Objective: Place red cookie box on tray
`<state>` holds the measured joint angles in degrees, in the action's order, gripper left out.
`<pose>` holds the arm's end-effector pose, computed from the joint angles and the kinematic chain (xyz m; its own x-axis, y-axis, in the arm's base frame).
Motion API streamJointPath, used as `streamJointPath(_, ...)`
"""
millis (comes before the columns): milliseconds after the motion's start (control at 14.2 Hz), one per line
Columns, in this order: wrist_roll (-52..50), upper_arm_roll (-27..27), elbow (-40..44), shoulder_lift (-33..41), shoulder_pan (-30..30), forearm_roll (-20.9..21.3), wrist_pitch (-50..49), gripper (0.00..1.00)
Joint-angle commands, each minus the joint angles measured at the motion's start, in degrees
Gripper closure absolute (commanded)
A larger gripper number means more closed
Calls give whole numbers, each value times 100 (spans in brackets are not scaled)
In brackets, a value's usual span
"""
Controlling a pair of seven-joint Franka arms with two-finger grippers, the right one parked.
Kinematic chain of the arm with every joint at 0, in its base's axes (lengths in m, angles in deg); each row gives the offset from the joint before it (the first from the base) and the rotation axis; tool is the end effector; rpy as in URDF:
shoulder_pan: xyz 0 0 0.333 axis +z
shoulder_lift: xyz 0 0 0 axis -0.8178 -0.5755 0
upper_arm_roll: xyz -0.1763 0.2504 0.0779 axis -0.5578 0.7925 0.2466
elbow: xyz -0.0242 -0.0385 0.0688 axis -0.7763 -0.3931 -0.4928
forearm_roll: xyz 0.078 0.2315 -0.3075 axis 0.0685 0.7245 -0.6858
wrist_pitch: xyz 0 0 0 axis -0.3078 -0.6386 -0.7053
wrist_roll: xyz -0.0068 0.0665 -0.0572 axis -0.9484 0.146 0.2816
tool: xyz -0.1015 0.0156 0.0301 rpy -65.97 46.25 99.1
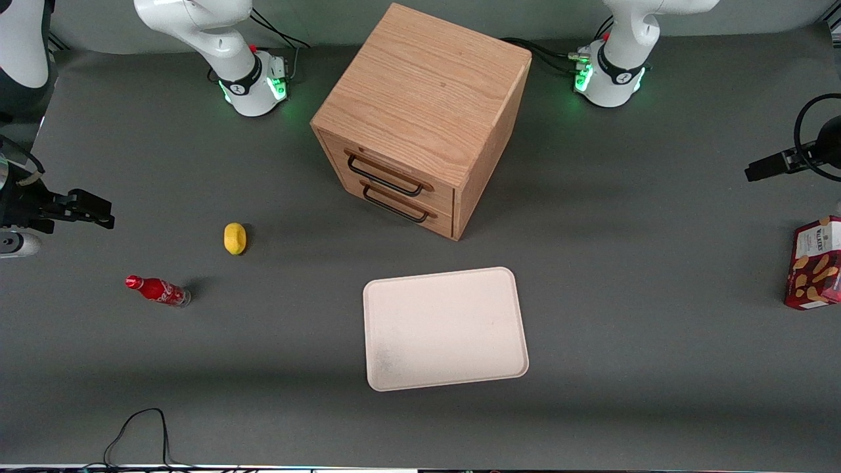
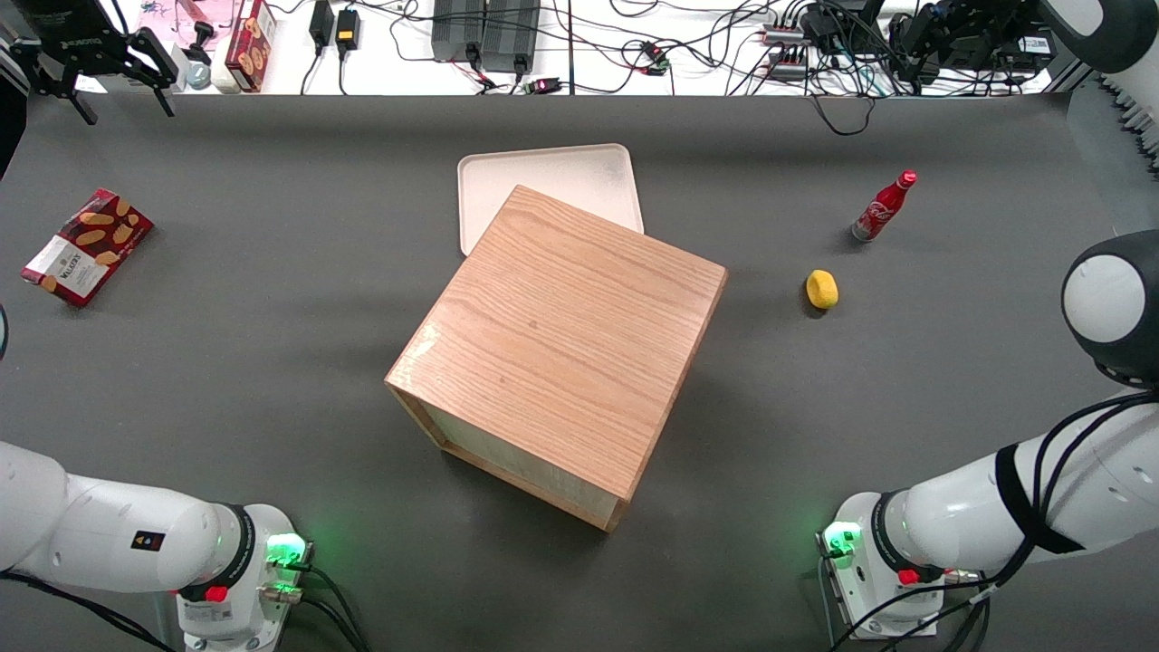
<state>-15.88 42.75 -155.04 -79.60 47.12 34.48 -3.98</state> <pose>0.5475 0.0413 0.5988 0.9435 0.2506 -0.2166 0.2397 -0.9679 -0.0758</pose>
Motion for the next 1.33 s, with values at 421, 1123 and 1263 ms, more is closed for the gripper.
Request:
streamJointPath(421, 3349, 12, 368, -455, 2090, 320, 70, 0)
streamJointPath(1123, 6071, 12, 1476, -1845, 3482, 419, 694, 0)
streamJointPath(1263, 6044, 3, 1459, -1906, 3482, 401, 738, 0)
